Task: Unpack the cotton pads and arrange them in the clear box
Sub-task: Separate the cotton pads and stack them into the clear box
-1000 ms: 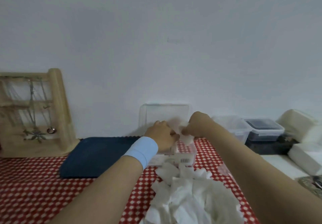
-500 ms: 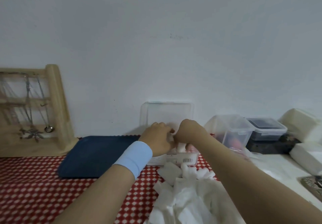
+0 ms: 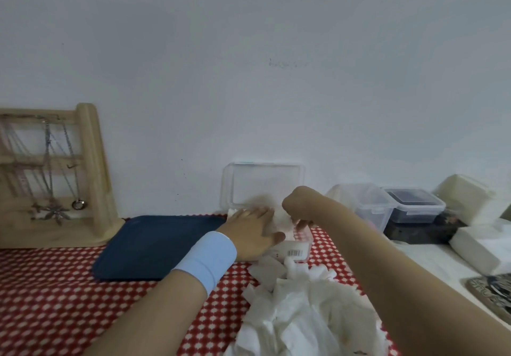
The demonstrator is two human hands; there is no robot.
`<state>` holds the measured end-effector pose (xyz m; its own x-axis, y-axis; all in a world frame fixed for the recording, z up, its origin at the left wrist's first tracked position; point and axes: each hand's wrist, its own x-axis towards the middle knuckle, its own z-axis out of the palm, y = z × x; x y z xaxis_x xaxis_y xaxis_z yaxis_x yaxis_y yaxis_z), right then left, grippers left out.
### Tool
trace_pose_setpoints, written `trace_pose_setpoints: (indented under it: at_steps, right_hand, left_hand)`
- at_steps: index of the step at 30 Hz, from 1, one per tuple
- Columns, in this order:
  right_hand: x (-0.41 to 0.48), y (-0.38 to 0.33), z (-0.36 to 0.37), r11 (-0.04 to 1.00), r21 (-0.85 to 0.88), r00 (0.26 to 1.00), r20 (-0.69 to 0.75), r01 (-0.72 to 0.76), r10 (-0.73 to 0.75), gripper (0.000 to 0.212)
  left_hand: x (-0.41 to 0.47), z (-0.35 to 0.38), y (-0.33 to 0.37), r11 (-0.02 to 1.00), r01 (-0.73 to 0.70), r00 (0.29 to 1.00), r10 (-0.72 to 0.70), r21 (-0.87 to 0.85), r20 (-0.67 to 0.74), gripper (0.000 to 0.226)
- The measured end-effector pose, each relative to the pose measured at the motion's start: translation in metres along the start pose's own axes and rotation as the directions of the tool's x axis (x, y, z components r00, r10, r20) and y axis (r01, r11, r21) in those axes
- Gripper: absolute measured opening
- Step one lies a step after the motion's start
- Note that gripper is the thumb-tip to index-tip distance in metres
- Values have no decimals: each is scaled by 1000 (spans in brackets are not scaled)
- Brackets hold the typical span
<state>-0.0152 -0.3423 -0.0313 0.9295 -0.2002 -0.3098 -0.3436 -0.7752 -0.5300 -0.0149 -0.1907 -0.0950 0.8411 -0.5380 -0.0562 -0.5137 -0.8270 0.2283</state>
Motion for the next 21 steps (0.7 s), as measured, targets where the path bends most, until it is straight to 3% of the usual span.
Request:
trace_pose_setpoints:
  at_steps: [3,6,10,13,17,21]
  right_hand:
    - [1,4,9,997,69,997,66,-37,32,18]
    - [-4,9,11,991,135,998,67,-24,15,18]
    - [-23,14,-1,990,80,993,4,113,-114,30]
    - [-45,21,-16,957,103,958,-119,272,-259,28]
    - [-70,37,-15,947,-71,950,9,312,-312,18]
    - [-84,44,5,883,-413,975,71,222,-212,9]
  left_hand:
    - [1,2,2,998,8,999,-10,63,39,76]
    - [-5,-7,5,1000,19,999,-20,14,28,76]
    - [-28,-20,10,992,-2,992,-15,-125,-127,69]
    - [-49,-24,17,973,-31,965,-31,-231,-262,46]
    - [-78,-18,30,936,-3,972,-80,-352,-221,20]
    - [-88,-3,31,964,43,995,-66,-261,-81,23]
